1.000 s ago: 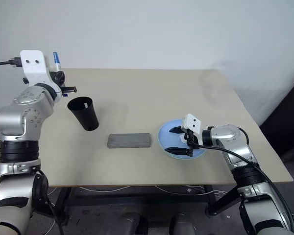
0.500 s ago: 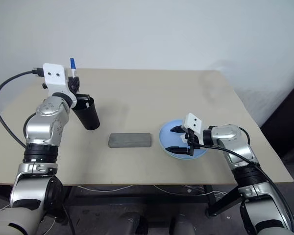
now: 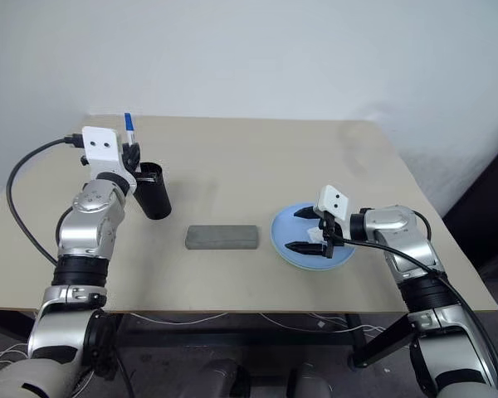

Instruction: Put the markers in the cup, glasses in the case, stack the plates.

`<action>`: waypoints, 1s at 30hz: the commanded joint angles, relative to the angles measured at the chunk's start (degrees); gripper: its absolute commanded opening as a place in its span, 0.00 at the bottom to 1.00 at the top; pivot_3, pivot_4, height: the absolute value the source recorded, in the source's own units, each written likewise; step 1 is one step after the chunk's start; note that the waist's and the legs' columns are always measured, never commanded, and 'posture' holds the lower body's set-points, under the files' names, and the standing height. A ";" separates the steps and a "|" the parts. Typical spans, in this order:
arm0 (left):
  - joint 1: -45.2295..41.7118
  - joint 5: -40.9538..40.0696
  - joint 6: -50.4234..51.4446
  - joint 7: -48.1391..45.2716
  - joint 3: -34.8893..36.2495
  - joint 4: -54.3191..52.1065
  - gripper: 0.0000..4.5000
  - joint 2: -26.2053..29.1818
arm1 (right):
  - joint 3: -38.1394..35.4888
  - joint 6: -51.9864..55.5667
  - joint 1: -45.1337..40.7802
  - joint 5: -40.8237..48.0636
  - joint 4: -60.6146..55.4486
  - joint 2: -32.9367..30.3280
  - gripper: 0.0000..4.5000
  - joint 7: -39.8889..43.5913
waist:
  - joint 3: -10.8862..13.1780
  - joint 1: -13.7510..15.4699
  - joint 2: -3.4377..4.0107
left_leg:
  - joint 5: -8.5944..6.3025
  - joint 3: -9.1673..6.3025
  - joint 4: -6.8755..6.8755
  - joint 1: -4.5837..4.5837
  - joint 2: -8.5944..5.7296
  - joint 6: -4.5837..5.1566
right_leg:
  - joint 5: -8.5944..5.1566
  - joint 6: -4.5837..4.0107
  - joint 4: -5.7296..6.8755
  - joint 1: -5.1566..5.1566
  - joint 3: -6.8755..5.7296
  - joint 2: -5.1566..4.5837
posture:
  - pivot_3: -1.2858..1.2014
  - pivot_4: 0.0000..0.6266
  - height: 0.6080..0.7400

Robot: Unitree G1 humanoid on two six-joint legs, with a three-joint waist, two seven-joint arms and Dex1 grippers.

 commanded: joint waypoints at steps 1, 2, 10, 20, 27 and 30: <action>-0.75 1.38 -3.75 -0.21 0.70 -1.30 0.02 -0.10 | -1.78 -0.80 -1.33 0.77 -0.89 -0.54 1.00 -0.41 | 0.00 0.01 0.00 | 0.00 -0.01 0.00 0.00 0.00 0.00 | 0.00 0.00 0.00 0.00 0.00 0.00 | 0.52 0.00 0.71; -0.71 1.63 -4.32 -0.27 0.65 -1.16 0.02 -0.17 | -1.78 -0.82 -1.33 0.78 -0.89 -0.54 1.00 -0.41 | 0.00 0.01 0.00 | 0.00 -0.01 0.01 0.00 0.00 0.01 | 0.00 0.00 0.00 0.01 -0.01 0.00 | 0.52 0.00 0.71; -0.44 3.63 -10.62 -0.07 0.58 2.53 0.59 -0.69 | -1.84 -0.56 -1.10 0.91 -1.25 -0.38 1.00 -0.71 | 0.00 0.01 -0.01 | 0.00 -0.03 0.06 0.01 0.00 0.02 | 0.01 0.00 0.01 0.05 -0.04 0.00 | 0.52 0.00 0.71; -0.06 2.34 -11.33 -2.94 2.03 1.77 0.98 0.39 | -1.72 -0.27 -1.53 1.26 -1.15 0.10 1.00 -1.21 | -0.01 0.00 -0.01 | -0.01 -0.04 0.08 0.01 0.00 0.05 | 0.02 0.01 0.01 0.07 -0.07 0.00 | 0.52 0.00 0.71; 8.90 -15.74 8.77 -25.86 6.87 -15.24 0.98 9.07 | -3.07 -1.97 -1.61 1.50 1.79 -0.79 1.00 -0.86 | 0.00 -1.11 0.00 | -0.03 -0.02 0.09 0.00 0.04 0.08 | 0.00 0.00 0.02 0.00 -0.03 0.03 | 0.52 0.00 0.71; 12.38 -19.22 12.64 -30.88 9.14 -18.29 0.98 13.35 | -3.45 -3.04 -1.91 1.45 3.27 -0.88 1.00 -0.84 | 0.01 -1.49 0.02 | -0.03 -0.02 0.08 0.01 0.05 0.08 | -0.07 0.10 0.01 0.01 -0.02 0.04 | 0.52 0.00 0.71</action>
